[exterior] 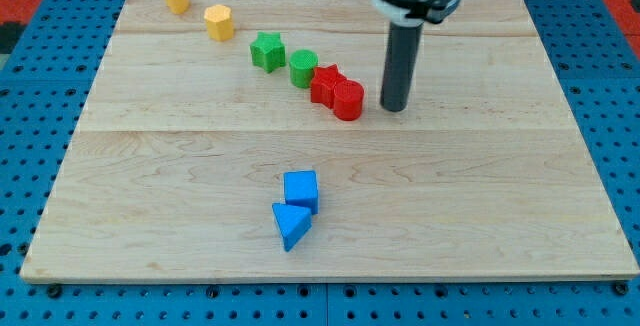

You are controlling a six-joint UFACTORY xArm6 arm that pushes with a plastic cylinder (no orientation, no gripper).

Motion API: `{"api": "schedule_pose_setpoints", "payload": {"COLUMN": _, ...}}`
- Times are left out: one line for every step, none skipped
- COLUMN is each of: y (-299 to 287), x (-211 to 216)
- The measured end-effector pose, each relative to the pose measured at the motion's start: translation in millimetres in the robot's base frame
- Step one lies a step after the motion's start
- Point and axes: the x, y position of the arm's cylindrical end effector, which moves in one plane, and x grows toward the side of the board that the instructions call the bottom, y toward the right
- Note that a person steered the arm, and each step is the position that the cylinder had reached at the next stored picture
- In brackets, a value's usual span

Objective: Push the red circle to blue cube

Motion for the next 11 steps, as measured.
{"api": "schedule_pose_setpoints", "payload": {"y": -39, "x": -26}}
{"api": "schedule_pose_setpoints", "payload": {"y": -46, "x": -36}}
{"api": "schedule_pose_setpoints", "payload": {"y": -57, "x": -9}}
{"api": "schedule_pose_setpoints", "payload": {"y": -60, "x": 22}}
{"api": "schedule_pose_setpoints", "payload": {"y": -25, "x": 33}}
{"api": "schedule_pose_setpoints", "payload": {"y": -27, "x": 58}}
{"api": "schedule_pose_setpoints", "payload": {"y": -80, "x": 99}}
{"api": "schedule_pose_setpoints", "payload": {"y": -100, "x": 74}}
{"api": "schedule_pose_setpoints", "payload": {"y": -82, "x": 42}}
{"api": "schedule_pose_setpoints", "payload": {"y": -113, "x": 31}}
{"api": "schedule_pose_setpoints", "payload": {"y": -129, "x": 39}}
